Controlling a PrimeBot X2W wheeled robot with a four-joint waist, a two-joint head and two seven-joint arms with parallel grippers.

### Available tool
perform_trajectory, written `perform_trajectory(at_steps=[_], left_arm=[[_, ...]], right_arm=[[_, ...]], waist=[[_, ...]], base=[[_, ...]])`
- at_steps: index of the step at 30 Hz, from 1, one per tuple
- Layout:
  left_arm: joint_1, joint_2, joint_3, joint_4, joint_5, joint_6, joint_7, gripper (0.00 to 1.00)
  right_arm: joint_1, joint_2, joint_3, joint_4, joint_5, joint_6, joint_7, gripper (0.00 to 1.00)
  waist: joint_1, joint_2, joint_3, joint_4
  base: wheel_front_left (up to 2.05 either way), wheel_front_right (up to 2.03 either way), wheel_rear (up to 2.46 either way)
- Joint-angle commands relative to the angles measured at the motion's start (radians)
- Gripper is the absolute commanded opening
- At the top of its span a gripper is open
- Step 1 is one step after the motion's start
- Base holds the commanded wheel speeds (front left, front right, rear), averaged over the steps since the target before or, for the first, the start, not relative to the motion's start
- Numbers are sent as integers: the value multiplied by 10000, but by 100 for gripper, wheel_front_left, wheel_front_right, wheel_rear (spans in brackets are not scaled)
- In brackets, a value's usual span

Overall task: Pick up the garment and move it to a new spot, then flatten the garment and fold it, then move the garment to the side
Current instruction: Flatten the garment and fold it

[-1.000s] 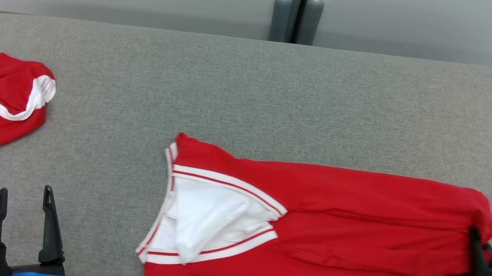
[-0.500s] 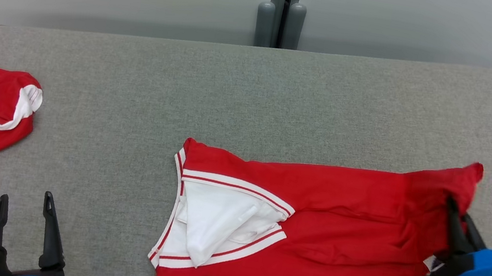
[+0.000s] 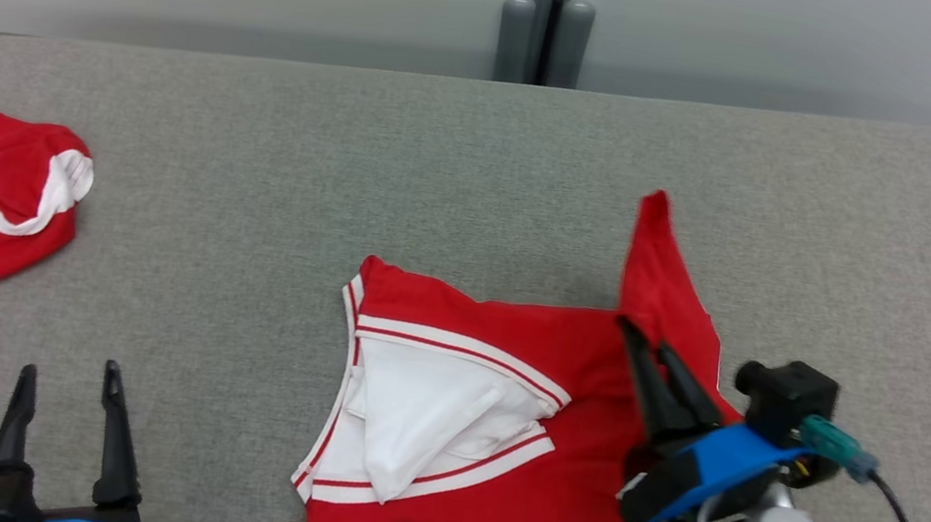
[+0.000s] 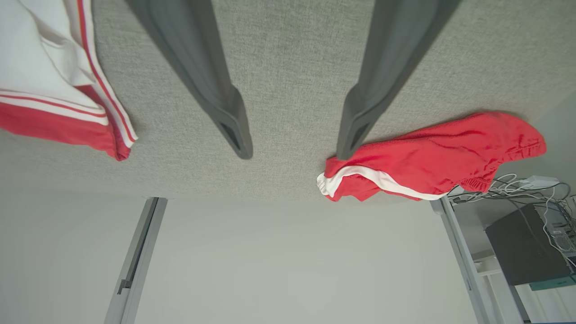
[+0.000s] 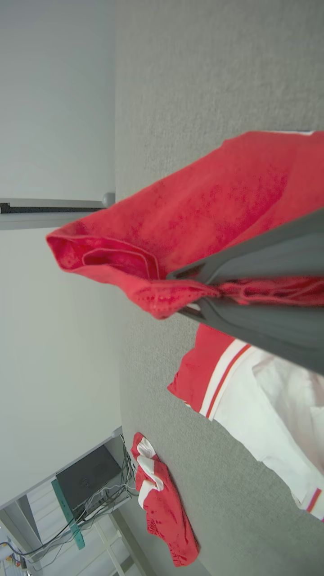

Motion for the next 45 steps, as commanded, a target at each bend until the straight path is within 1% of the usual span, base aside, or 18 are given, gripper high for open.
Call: perform_trajectory(at_steps=[1, 5, 9, 12, 17, 20, 21, 22, 23, 27, 32, 34, 36, 40, 41, 45], left_arm=[[-204, -21, -105, 37, 16, -39, -45, 100], [-383, -20, -278, 148, -1, -54, -45, 100], [-500, -21, -380, 219, -13, -99, -45, 100], [-545, -18, -386, 260, -28, -114, -45, 100], [-612, -20, -500, 359, -91, -124, -45, 100], [-658, -20, -586, 411, -103, -120, -45, 100], [-659, -19, -609, 434, -109, -122, -46, 100], [-658, -20, -640, 448, -118, -125, -45, 100], [-658, -20, -654, 465, -129, -132, -46, 100], [-645, -21, -614, 476, -159, -131, -45, 100], [-493, -19, -449, 452, -159, -148, -46, 100], [-458, -19, -386, 428, -96, -176, -45, 100], [-448, -19, -327, 411, -58, -216, -45, 100], [-513, -18, -257, 402, 22, -272, -45, 100], [-537, -19, -220, 384, 66, -310, -45, 100], [-547, -19, -152, 356, 82, -318, -46, 100]], right_arm=[[-207, 216, 233, -114, -84, 2, 116, 0], [-521, 651, 1081, -31, -190, 2, 338, 0], [-882, 905, 1749, 368, -61, 2, 347, 0], [-1134, 986, 2134, 733, 128, 2, 258, 0], [-1499, 990, 2965, 1013, 958, 2, -13, 0], [-1696, 988, 3380, 1422, 1263, 2, -104, 0], [-1766, 992, 3501, 1547, 1335, 3, -185, 5], [-1791, 995, 3627, 1622, 1500, 3, -238, 90], [-1825, 996, 3727, 1716, 1577, 2, -346, 100], [-2044, 978, 3769, 1909, 1692, 2, -872, 100], [-2214, 979, 3170, 2090, 1185, 2, -1140, 100], [-2215, 889, 2624, 2059, 863, 2, -1182, 100], [-2038, 681, 1942, 1703, 533, 2, -1186, 100], [-1302, 262, 715, 825, -153, 2, -1184, 100], [-891, 103, 164, 386, -462, 2, -1187, 100], [119, 5, -906, -443, -919, 2, -1188, 100]], waist=[[-1, -2, 43, 120], [-1, -2, 117, 341], [-1, -2, 155, 552], [-1, -2, 140, 676], [-1, -2, 164, 857], [-1, -2, 179, 940], [-1, -2, 180, 961], [-1, -2, 180, 979], [-1, -2, 176, 992], [-1, -2, 147, 916], [-1, -2, 52, 632], [-1, -2, 14, 532], [-1, -2, -14, 443], [-1, -2, -43, 324], [-1, -2, -47, 275], [-1, -2, -65, 192]], base=[[0, 0, 0], [0, 0, 0], [0, 0, 0], [0, 0, 0], [0, 0, 0], [0, 0, 0], [0, 0, 0], [0, 0, 0], [0, 0, 0], [0, 0, 0], [0, 0, 0], [0, 0, 0], [0, 0, 0], [0, 0, 0], [0, 0, 0], [0, 0, 0]])
